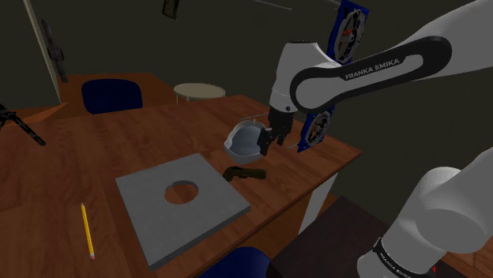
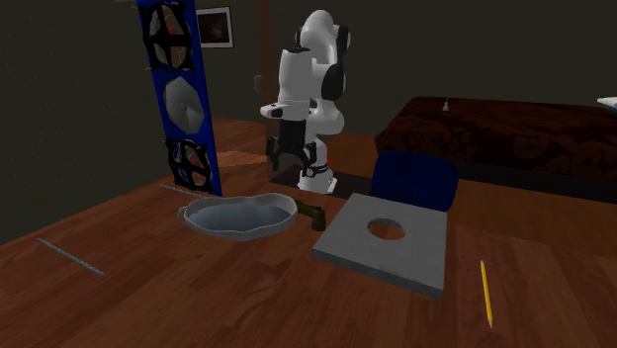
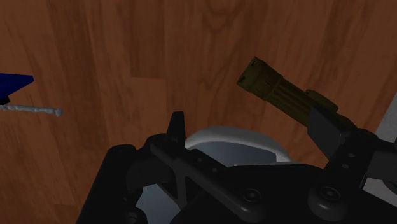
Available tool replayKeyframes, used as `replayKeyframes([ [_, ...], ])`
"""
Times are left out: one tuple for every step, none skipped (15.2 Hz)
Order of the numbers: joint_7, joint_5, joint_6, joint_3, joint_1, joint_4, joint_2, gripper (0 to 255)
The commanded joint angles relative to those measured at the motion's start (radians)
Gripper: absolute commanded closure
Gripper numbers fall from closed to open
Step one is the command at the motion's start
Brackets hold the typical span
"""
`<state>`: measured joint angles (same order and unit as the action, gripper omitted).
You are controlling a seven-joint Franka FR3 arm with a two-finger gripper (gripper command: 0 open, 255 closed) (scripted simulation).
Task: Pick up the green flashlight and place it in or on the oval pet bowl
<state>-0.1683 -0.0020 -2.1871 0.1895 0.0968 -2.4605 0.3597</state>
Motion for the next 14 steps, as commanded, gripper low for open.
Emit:
replayKeyframes([
  [0.000, 0.000, -0.001, 0.000, 0.000, 0.000, -0.001, 0],
  [0.000, 0.000, -0.001, 0.000, 0.000, 0.000, -0.001, 0],
  [0.000, 0.000, -0.001, 0.000, 0.000, 0.000, 0.000, 0],
  [0.000, 0.000, -0.001, 0.000, 0.000, 0.000, 0.000, 255],
  [0.000, 0.000, -0.001, 0.000, 0.000, 0.000, 0.000, 255],
  [0.000, 0.000, -0.001, 0.000, 0.000, 0.000, 0.000, 255],
  [0.000, 0.000, -0.001, 0.000, 0.000, 0.000, 0.000, 255],
  [0.000, 0.000, -0.001, 0.000, 0.000, 0.000, 0.000, 255],
  [0.000, 0.000, -0.001, 0.000, 0.000, 0.000, 0.000, 255],
  [0.000, 0.000, -0.001, 0.000, 0.000, 0.000, 0.000, 255],
  [0.000, 0.000, -0.001, 0.000, 0.000, 0.000, 0.000, 255],
  [0.000, 0.000, -0.001, 0.000, 0.000, 0.000, 0.000, 255],
  [0.000, 0.000, -0.001, 0.000, 0.000, 0.000, 0.000, 255],
  [0.000, 0.000, -0.001, 0.000, 0.000, 0.000, 0.000, 0],
])
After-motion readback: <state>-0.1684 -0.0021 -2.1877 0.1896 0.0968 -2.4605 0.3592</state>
